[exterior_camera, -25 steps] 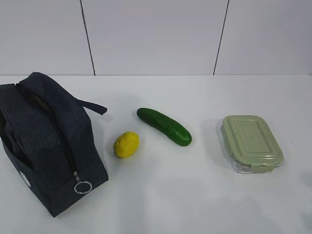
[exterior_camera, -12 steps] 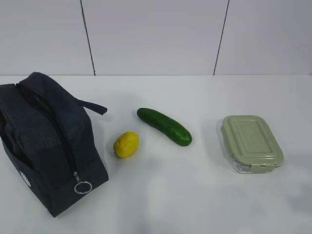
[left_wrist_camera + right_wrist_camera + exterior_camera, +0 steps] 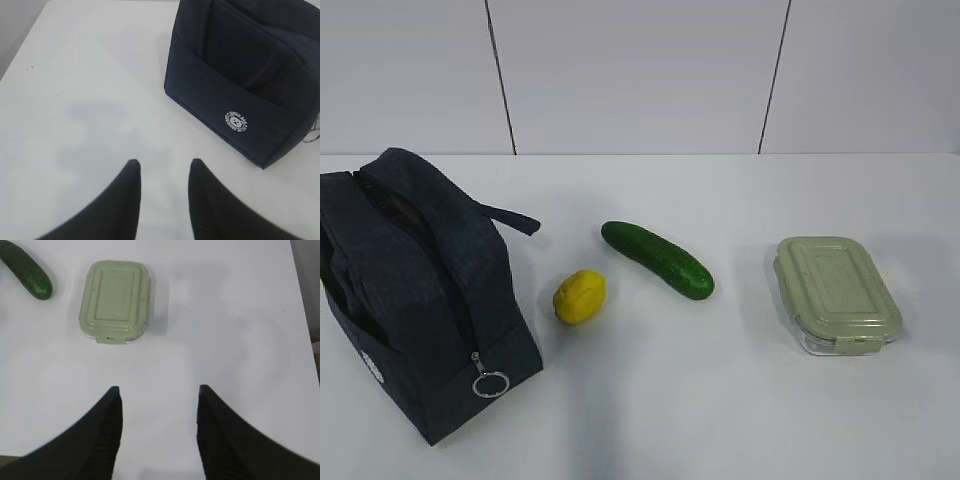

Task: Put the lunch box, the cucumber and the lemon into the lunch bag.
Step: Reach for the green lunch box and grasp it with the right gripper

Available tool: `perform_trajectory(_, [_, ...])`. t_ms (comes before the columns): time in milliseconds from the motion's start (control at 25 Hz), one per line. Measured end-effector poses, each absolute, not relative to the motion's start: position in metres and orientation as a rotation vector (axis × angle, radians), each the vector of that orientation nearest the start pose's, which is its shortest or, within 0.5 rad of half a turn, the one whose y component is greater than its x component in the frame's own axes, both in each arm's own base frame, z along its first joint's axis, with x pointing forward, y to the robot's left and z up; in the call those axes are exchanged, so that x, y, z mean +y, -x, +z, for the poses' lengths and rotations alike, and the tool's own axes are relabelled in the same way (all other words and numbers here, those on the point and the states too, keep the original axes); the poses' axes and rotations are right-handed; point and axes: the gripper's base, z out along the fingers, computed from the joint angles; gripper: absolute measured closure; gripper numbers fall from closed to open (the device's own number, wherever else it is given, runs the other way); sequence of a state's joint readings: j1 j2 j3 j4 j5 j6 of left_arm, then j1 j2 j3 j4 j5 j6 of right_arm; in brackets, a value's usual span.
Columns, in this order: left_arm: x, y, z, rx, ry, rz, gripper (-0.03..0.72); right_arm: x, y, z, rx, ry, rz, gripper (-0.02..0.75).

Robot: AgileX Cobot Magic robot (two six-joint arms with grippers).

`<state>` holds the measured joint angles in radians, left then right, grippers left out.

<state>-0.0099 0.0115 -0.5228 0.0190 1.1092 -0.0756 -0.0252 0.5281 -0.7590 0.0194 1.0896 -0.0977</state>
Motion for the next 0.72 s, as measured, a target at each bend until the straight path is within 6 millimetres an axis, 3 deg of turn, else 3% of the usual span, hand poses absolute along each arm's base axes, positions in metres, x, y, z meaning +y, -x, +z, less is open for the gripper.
perform_trajectory(520, [0.002, 0.008, 0.280, 2.080, 0.070, -0.029, 0.452, 0.001, -0.125, 0.352, 2.361, 0.140, -0.023, 0.356])
perform_trajectory(720, [0.001, 0.008, 0.280, 2.080, 0.070, -0.031, 0.452, 0.006, -0.151, 0.345, 2.445, 0.225, 0.052, 0.345])
